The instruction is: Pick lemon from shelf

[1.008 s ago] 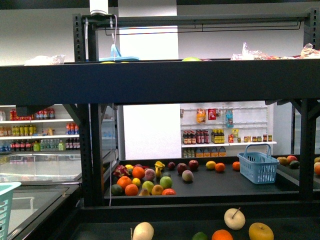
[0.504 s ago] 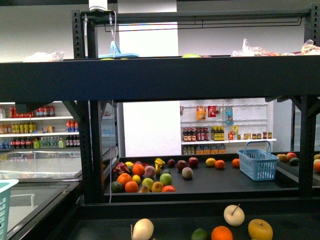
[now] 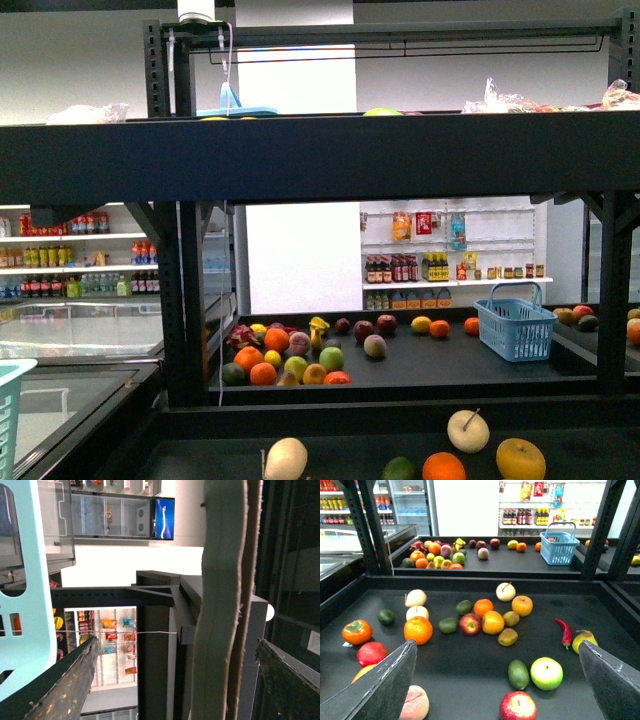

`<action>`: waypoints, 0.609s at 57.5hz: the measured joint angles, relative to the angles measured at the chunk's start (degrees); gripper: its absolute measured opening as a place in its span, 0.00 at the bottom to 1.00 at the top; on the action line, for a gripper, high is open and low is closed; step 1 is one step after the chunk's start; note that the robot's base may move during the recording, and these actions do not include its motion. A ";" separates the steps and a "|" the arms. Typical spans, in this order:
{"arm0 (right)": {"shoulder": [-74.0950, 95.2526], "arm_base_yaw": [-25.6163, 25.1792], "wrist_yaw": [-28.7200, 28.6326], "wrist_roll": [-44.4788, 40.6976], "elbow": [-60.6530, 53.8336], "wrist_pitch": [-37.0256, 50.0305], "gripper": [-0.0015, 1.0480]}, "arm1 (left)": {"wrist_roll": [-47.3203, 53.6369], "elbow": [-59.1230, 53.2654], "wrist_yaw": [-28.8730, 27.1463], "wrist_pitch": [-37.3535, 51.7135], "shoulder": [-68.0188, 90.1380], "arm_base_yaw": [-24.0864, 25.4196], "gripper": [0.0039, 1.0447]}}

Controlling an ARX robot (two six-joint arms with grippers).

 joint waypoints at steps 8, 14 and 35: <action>-0.07 0.00 0.07 -0.04 0.00 0.00 0.93 | 8.59 -7.89 4.81 -2.69 -15.17 4.87 0.93; -0.07 0.00 -0.04 -0.02 0.00 0.00 0.93 | 12.28 -7.89 6.27 -4.81 -19.52 5.16 0.93; -0.09 0.00 -0.04 -0.02 0.00 0.00 0.93 | 17.09 -9.35 9.75 -13.75 -26.36 5.27 0.93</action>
